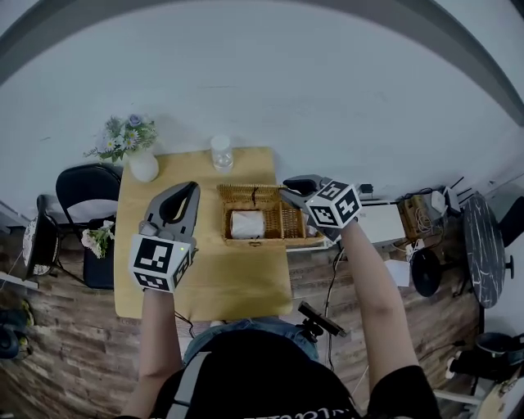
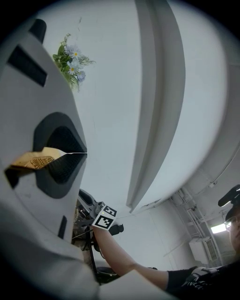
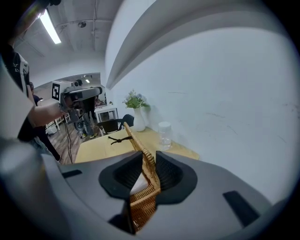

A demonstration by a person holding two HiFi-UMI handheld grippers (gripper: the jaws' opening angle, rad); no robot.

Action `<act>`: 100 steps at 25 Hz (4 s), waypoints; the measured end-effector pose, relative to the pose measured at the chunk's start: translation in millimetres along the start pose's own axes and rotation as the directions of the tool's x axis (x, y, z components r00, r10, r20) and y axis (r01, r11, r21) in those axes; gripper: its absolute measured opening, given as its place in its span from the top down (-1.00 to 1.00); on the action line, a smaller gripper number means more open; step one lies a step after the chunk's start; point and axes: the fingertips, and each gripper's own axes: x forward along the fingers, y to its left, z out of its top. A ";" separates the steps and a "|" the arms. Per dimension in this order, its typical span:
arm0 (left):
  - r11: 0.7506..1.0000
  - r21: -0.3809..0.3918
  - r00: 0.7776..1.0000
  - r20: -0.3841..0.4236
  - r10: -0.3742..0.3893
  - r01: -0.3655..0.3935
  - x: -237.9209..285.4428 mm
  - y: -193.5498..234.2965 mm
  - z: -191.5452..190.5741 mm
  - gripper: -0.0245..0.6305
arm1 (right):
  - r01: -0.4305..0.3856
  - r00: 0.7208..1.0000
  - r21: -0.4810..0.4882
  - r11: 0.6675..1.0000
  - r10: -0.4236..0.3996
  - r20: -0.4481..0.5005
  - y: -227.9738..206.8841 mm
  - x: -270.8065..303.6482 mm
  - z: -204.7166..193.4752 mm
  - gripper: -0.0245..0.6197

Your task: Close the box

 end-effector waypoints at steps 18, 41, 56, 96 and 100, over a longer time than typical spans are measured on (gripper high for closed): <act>0.997 0.002 0.997 -0.004 -0.077 0.077 -3.2 -13.1 -5.4 0.89 | -0.115 0.959 -0.220 0.969 0.051 -0.280 66.2 -3.6 -59.0 0.55; 0.996 -0.048 0.996 -0.044 -0.072 0.070 -23.0 -7.1 -31.6 0.88 | -0.141 0.875 -0.129 0.982 0.063 -0.480 86.7 22.0 -121.3 0.71; 0.987 -0.073 0.990 -0.001 -0.144 0.143 -63.1 -18.9 -32.9 0.89 | 0.226 0.960 -0.050 0.973 -0.232 -0.159 125.7 -19.6 -35.5 0.52; 0.998 0.037 0.975 0.218 0.039 -0.049 -81.9 -43.7 74.1 0.89 | 0.673 0.669 0.060 0.737 -0.642 0.376 143.3 -199.5 91.3 0.88; 0.997 0.052 0.973 0.227 0.041 -0.054 -82.9 -45.9 80.7 0.89 | 0.654 0.665 0.064 0.753 -0.614 0.425 146.6 -202.2 97.1 0.88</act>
